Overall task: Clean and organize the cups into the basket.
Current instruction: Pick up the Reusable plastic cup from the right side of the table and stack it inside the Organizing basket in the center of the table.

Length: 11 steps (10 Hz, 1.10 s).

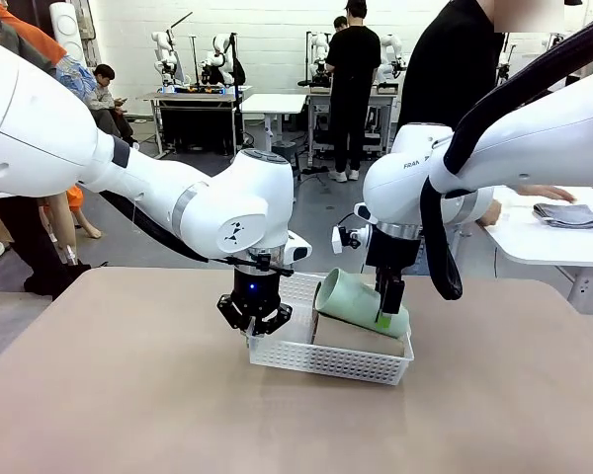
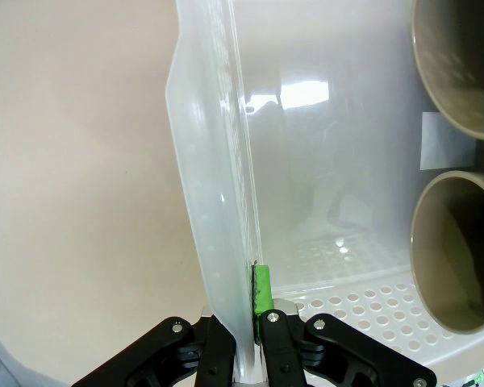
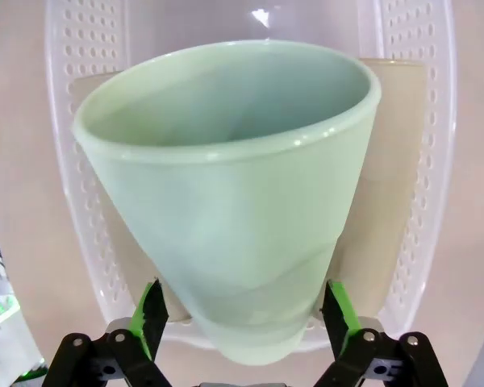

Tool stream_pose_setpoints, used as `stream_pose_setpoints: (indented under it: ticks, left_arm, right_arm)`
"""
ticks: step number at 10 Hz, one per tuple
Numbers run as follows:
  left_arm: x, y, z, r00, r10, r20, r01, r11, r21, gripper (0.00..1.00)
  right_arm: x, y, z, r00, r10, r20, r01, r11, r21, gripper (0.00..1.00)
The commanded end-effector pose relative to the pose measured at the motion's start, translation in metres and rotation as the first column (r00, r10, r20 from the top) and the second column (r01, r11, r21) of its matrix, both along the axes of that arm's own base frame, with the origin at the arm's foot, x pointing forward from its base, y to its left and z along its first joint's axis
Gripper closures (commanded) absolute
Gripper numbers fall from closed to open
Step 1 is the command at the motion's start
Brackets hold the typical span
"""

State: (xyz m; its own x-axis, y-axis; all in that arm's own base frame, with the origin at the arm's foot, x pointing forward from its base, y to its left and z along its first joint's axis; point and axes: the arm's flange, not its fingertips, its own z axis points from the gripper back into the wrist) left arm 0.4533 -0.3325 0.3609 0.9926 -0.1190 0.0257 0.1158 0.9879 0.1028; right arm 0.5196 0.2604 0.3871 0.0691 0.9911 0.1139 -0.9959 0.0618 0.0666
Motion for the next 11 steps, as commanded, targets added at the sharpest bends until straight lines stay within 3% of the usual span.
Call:
stream_pose_setpoints:
  ticks: [1,3,4,5,6,7,8,10,11]
  left_arm:
    - [-0.003,0.000,-0.004,1.000,-0.013,-0.003,0.013,1.000,0.016,1.00]
    - [-0.003,0.000,-0.004,1.000,-0.013,-0.003,0.013,1.000,0.016,1.00]
    - [-0.003,0.000,-0.004,1.000,-0.013,-0.003,0.013,1.000,0.016,1.00]
    - [-0.003,0.000,-0.004,1.000,-0.013,-0.003,0.013,1.000,0.016,1.00]
    - [-0.003,0.000,-0.004,1.000,-0.013,-0.003,0.013,1.000,0.016,1.00]
    - [-0.003,0.000,-0.004,1.000,-0.013,-0.003,0.013,1.000,0.016,1.00]
    - [-0.003,0.000,-0.004,1.000,-0.013,-0.003,0.013,1.000,0.016,1.00]
    - [-0.003,0.000,-0.004,1.000,-0.013,-0.003,0.013,1.000,0.016,1.00]
    - [-0.003,0.000,-0.004,1.000,-0.013,-0.003,0.013,1.000,0.016,1.00]
  right_arm:
    - [-0.020,-0.010,0.007,0.999,0.031,0.036,-0.033,0.997,0.067,0.00]
    - [-0.035,-0.020,0.025,0.996,0.045,0.079,-0.055,0.990,0.129,0.00]
    - [-0.048,-0.034,0.044,0.992,0.068,0.106,-0.090,0.971,0.220,0.00]
    - [-0.067,-0.063,0.077,0.962,0.223,0.157,-0.272,0.834,0.480,0.00]
    - [-0.082,-0.118,0.109,0.939,0.234,0.252,-0.344,0.641,0.687,0.00]
    - [-0.094,-0.171,0.118,0.934,0.200,0.295,-0.356,0.519,0.777,0.00]
    - [-0.105,-0.229,0.110,0.939,0.113,0.326,-0.340,0.469,0.816,0.00]
    - [-0.136,-0.338,0.075,0.914,-0.027,0.406,-0.385,0.263,0.885,0.00]
    - [-0.144,-0.380,0.051,0.912,-0.096,0.398,-0.375,0.196,0.906,0.00]
